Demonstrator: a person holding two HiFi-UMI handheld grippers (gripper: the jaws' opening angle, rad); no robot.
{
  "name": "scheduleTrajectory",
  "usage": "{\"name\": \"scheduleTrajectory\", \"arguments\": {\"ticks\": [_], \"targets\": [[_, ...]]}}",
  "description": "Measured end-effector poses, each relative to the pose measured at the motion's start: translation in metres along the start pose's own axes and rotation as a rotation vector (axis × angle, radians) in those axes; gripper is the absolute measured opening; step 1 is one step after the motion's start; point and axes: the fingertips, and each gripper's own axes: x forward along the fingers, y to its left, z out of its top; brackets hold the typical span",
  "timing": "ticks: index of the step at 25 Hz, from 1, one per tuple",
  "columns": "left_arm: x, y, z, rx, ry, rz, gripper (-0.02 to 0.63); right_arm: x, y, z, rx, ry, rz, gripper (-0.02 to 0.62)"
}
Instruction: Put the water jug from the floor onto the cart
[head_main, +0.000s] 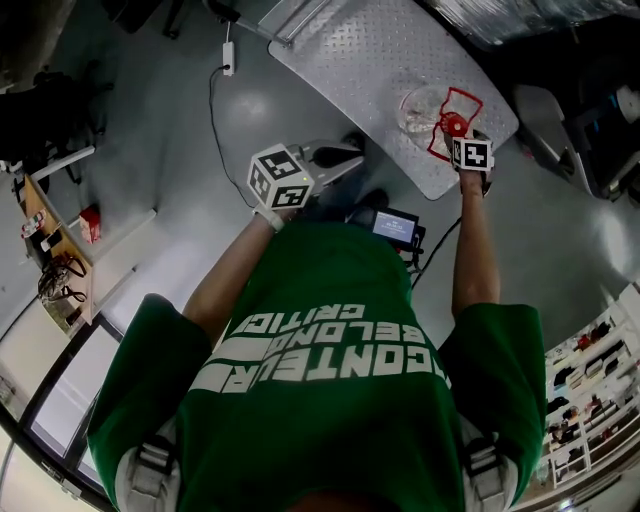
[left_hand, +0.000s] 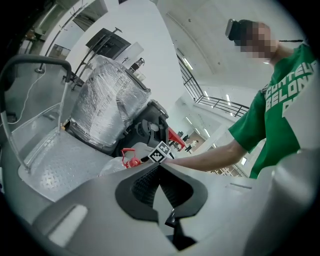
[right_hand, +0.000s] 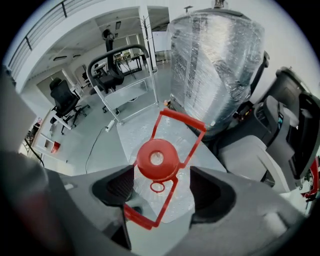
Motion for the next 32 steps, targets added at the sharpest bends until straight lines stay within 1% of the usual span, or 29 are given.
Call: {"name": "scheduleTrajectory", "arguments": {"ticks": [6,11,12,15,17,19,21,27,30,32], "targets": [[0.001,-0.027,-0.008,0.046,-0.008,-0.022,0.009,-0.058,-0.001,-0.004,0.023,-0.124,-0.023,0.328],[0.005,-0.057,-0.019,0.085,-0.018,-0.04,0.009,-0.111,0.002,-0.016,0.005,-0.235,-0.046,0.319],[0.006,-0.063,-0.021,0.093,-0.019,-0.044,0.009,-0.123,0.002,-0.019,-0.002,-0.26,-0.061,0.303],[0.008,-0.083,-0.029,0.118,-0.022,-0.058,0.009,-0.161,0.002,-0.025,-0.016,-0.346,-0.107,0.2],[0.011,-0.095,-0.035,0.135,-0.021,-0.067,0.009,-0.182,0.001,-0.032,-0.021,-0.398,-0.126,0.137],[0.014,-0.106,-0.042,0.151,-0.019,-0.073,0.009,-0.2,0.004,-0.041,-0.027,-0.438,-0.134,0.088],[0.016,-0.118,-0.05,0.163,-0.019,-0.078,0.009,-0.218,0.012,-0.05,-0.035,-0.474,-0.137,0.0],[0.017,-0.151,-0.08,0.179,-0.014,-0.088,0.009,-0.261,0.026,-0.092,-0.028,-0.53,-0.115,-0.008],[0.017,-0.162,-0.092,0.186,-0.016,-0.088,0.009,-0.285,0.03,-0.106,-0.026,-0.563,-0.115,-0.008],[0.017,-0.168,-0.097,0.191,-0.019,-0.088,0.009,-0.3,0.034,-0.113,-0.043,-0.578,-0.121,-0.008]]}}
